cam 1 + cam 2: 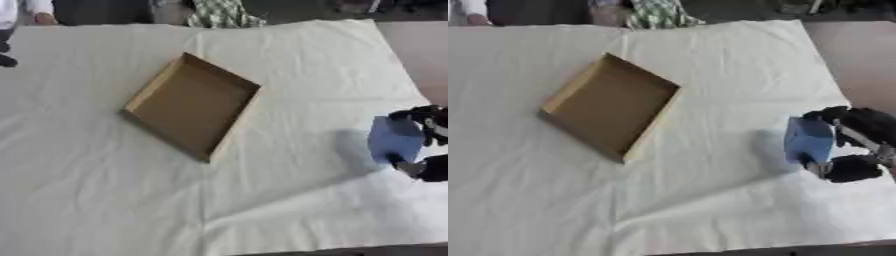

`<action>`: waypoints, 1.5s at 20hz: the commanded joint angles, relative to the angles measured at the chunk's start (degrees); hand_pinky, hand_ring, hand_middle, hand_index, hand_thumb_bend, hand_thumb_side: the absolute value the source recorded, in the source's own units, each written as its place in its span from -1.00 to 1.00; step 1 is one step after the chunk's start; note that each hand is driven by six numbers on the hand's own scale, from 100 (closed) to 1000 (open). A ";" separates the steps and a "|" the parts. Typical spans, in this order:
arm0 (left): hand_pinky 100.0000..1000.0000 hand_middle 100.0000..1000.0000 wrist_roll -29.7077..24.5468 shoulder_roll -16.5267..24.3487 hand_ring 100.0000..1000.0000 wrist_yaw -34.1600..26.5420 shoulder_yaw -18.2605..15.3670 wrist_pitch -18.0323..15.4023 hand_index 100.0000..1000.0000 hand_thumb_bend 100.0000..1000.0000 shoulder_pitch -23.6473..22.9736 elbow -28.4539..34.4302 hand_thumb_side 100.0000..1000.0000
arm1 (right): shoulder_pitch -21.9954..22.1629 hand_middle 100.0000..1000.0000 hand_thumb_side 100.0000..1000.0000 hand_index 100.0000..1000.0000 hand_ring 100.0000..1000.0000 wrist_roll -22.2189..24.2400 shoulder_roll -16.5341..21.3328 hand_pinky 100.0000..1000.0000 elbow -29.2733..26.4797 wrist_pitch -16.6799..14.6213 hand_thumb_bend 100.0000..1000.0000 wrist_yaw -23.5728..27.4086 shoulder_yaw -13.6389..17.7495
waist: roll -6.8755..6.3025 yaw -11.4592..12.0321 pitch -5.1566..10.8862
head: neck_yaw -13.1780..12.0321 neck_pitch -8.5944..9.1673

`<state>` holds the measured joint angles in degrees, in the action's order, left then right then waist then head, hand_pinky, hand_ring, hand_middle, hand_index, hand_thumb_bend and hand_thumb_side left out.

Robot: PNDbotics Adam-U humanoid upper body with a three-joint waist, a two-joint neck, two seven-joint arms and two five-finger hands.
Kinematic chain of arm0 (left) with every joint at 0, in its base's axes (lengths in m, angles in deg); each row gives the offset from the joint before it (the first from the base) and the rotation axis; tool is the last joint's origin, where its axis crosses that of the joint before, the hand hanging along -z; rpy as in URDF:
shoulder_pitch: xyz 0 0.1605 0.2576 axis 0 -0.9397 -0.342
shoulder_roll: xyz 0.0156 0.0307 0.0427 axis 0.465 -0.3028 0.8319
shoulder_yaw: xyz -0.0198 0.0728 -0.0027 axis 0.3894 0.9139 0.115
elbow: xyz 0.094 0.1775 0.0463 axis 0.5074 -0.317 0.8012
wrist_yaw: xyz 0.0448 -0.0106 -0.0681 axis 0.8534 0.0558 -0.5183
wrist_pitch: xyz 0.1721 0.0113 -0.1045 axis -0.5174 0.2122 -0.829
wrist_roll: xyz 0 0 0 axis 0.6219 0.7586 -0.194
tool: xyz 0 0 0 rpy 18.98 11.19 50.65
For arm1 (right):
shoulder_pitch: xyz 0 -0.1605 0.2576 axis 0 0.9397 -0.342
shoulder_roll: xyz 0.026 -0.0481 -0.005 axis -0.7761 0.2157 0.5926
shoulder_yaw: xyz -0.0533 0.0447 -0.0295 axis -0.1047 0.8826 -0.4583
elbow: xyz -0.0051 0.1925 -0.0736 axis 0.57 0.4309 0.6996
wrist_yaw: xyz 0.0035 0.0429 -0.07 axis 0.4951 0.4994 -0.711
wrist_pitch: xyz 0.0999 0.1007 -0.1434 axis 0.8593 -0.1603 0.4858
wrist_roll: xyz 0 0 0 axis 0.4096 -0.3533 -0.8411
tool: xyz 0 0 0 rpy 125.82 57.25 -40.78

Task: Pick up objects on the table and place them in the box.

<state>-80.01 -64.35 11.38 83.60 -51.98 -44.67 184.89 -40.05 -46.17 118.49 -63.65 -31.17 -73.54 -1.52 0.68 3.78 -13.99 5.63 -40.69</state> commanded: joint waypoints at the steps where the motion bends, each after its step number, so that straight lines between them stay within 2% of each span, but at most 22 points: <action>1: 0.15 0.01 -0.26 0.73 0.45 0.19 -0.17 0.05 0.25 -0.59 0.33 0.82 0.32 | -0.16 0.08 -0.21 0.28 -0.16 -1.18 2.24 -0.29 -3.45 0.69 -0.96 0.01 1.89 | 0.17 -0.14 0.92 | -0.23 0.27; 5: 0.15 0.02 -0.36 0.73 0.45 0.20 -0.17 0.09 0.25 -0.58 0.35 0.82 0.32 | -1.52 0.08 -0.25 0.30 -0.18 -1.58 2.76 -0.29 -6.14 1.01 -0.99 -1.02 2.86 | 0.34 -0.01 1.09 | -0.43 0.40; 11: 0.15 0.02 -0.56 0.82 0.45 0.04 0.01 0.01 0.25 -0.58 0.55 0.82 0.31 | -8.13 0.10 -0.30 0.31 -0.17 -1.46 4.78 -0.27 -6.56 -1.67 -0.97 1.36 2.11 | 0.56 0.47 1.40 | -0.14 0.22; 12: 0.15 0.02 -0.62 0.84 0.45 0.00 0.09 -0.04 0.25 -0.58 0.61 0.82 0.31 | -9.62 0.11 -0.34 0.32 -0.17 -1.35 4.94 -0.26 -6.56 -2.26 -0.96 1.49 1.79 | 0.62 0.79 1.49 | 0.14 0.13; 15: 0.15 0.02 -0.90 0.93 0.46 -0.20 0.38 -0.16 0.25 -0.58 0.75 0.82 0.31 | -19.01 0.12 -0.33 0.32 -0.18 1.17 4.30 -0.26 -6.57 -4.59 -0.98 2.29 -1.43 | 0.91 1.69 1.75 | 0.89 -0.07; 19: 0.15 0.02 -1.18 0.90 0.46 -0.45 0.61 -0.22 0.25 -0.58 0.98 0.82 0.30 | -28.81 0.12 -0.31 0.32 -0.18 6.44 1.05 -0.26 -6.37 -3.89 -1.00 3.30 -5.28 | 1.21 2.60 2.05 | 1.70 -0.39; 23: 0.15 0.02 -1.41 0.75 0.46 -0.75 0.80 -0.32 0.25 -0.58 1.23 0.82 0.30 | -37.31 0.11 -0.27 0.31 -0.19 10.81 -3.80 -0.27 -2.39 -3.64 -1.00 3.23 -9.03 | 1.37 3.52 2.21 | 2.40 -0.44; 30: 0.15 0.02 -1.62 0.48 0.44 -1.06 0.97 -0.29 0.25 -0.58 1.46 0.82 0.30 | -47.82 0.11 -0.33 0.31 -0.21 12.22 -13.67 -0.28 4.55 -7.03 -1.00 -1.57 -13.39 | 1.60 4.39 2.32 | 3.27 -0.71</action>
<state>-81.43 -64.38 10.58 84.64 -52.20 -44.04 184.89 -86.67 -34.04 105.34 -60.00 -37.56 -73.91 -14.92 2.47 8.20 -12.75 8.68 -41.21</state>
